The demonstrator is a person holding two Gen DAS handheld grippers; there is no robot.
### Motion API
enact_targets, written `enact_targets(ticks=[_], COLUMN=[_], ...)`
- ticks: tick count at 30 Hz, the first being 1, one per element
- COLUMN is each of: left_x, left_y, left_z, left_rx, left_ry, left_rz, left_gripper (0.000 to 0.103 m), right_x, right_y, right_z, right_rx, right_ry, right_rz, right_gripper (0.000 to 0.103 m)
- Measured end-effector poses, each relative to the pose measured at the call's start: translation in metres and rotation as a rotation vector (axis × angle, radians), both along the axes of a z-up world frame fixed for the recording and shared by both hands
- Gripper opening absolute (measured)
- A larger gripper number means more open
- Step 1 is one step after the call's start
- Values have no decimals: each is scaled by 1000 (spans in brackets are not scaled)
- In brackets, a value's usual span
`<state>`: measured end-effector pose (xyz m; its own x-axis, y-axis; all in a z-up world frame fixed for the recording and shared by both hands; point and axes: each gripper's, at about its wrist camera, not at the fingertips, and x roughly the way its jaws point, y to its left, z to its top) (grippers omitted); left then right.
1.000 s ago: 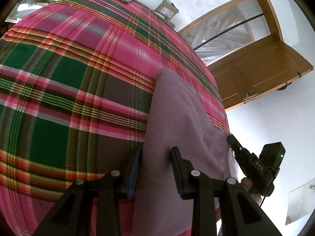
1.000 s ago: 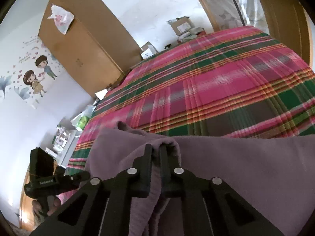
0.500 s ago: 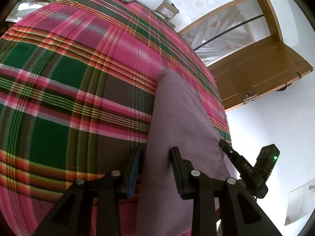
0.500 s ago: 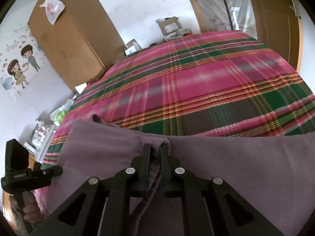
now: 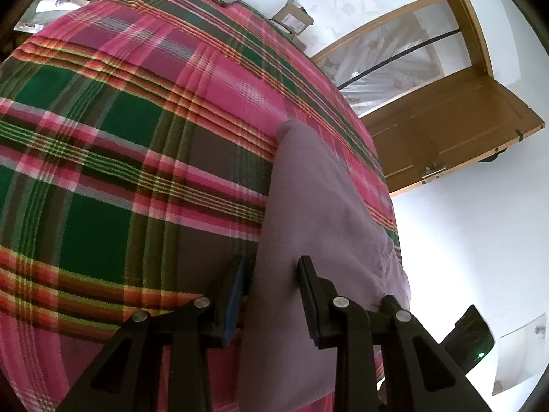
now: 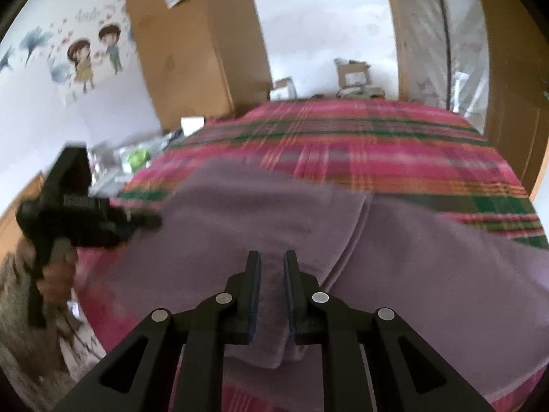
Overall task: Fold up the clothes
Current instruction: 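Open the right gripper and hold both grippers over the folded garment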
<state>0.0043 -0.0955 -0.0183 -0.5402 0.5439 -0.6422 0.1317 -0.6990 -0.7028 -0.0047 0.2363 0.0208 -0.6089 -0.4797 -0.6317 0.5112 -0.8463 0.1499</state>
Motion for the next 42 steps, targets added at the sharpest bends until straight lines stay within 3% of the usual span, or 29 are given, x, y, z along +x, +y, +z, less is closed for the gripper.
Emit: enact_targets(ticks=[6, 8, 13, 18, 24, 30, 34, 42], left_x=[4, 6, 12, 16, 18, 24, 28, 26], left_y=[-3, -5, -10, -11, -12, -12, -11, -3], left_z=[0, 0, -1, -2, -1, -2, -3, -2], left_rx=[7, 7, 11, 18, 21, 20, 29, 65], left_ry=[-4, -5, 0, 11, 15, 19, 16, -35], left_rz=[-6, -6, -7, -15, -20, -45, -68, -145], left_gripper=[32, 32, 32, 32, 32, 32, 32, 32], right_x=[2, 5, 21, 31, 41, 45, 57, 69], right_y=[0, -6, -14, -23, -30, -38, -46, -81], right_z=[-9, -7, 6, -9, -16, -12, 0, -3], right_rx=[8, 51, 52, 129, 196, 245, 178, 127], right_ry=[-21, -3, 63, 72, 152, 175, 194, 164], right_rz=[-47, -49, -23, -44, -64, -69, -7, 172], right_gripper=[18, 18, 18, 18, 18, 19, 26, 26])
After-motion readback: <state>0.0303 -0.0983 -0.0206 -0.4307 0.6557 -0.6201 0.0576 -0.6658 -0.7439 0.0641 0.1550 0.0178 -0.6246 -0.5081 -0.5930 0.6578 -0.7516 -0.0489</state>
